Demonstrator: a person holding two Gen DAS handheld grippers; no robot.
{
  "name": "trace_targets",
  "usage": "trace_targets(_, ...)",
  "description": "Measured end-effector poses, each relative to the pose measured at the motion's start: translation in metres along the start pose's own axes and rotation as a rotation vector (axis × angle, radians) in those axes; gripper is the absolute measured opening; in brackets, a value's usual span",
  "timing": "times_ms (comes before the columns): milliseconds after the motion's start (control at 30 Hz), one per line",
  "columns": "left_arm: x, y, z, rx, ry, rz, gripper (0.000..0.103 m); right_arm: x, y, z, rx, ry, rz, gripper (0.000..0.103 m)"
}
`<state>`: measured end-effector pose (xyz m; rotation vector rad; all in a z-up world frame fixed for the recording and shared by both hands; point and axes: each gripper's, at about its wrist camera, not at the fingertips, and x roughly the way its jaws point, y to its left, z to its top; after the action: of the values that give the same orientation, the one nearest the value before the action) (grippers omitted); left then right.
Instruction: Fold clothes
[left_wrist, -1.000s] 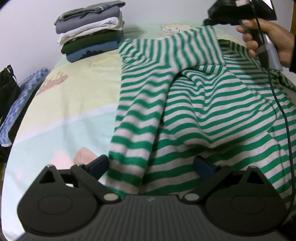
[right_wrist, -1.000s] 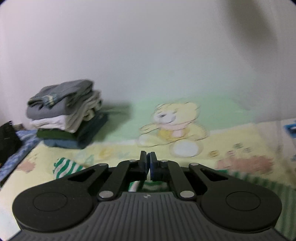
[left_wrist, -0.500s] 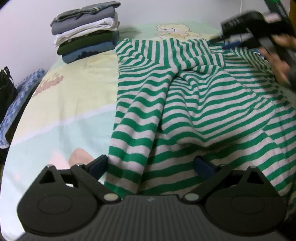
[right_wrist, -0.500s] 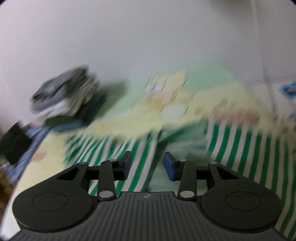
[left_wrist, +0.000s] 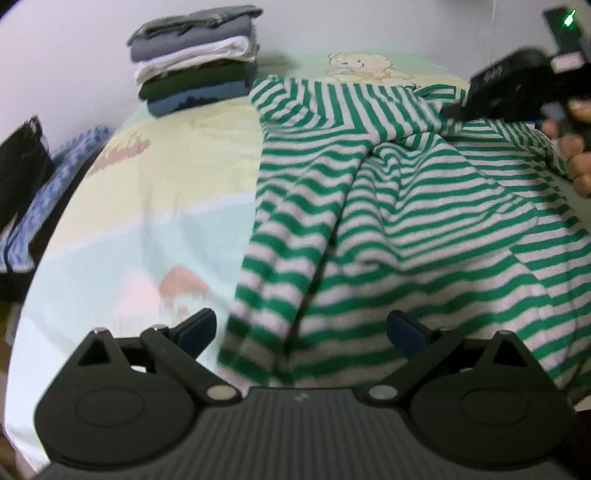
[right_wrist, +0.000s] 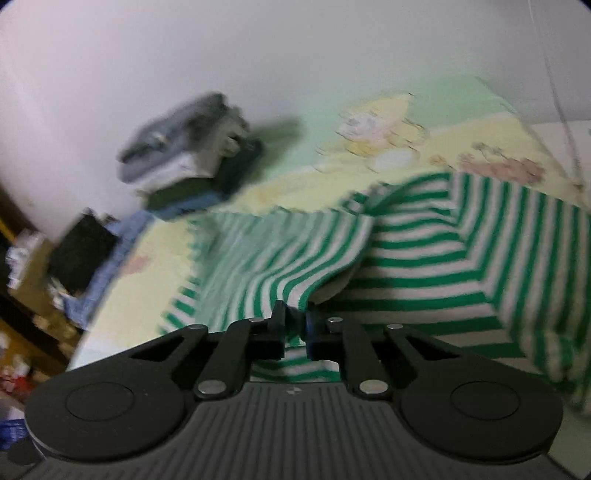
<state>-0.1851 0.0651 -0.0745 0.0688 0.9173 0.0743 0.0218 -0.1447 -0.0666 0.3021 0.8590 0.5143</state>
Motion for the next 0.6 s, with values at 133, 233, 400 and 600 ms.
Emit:
trace_targets(133, -0.010, 0.003, -0.012, -0.016, 0.010, 0.007, 0.099, 0.023, -0.001, -0.010, -0.038, 0.049, -0.066, 0.024)
trace_targets(233, -0.021, 0.010, -0.022, -0.027, 0.014, 0.016, 0.099, 0.006, 0.009, -0.012, -0.077, -0.033, -0.163, 0.043)
trace_targets(400, -0.033, 0.031, -0.043, -0.065, 0.045, 0.016, 0.099, -0.019, 0.042, -0.016, -0.162, -0.084, -0.053, 0.042)
trace_targets(600, -0.045, 0.061, -0.064, -0.123, 0.059, -0.037, 0.095, 0.004, 0.084, -0.040, -0.110, 0.110, 0.195, 0.042)
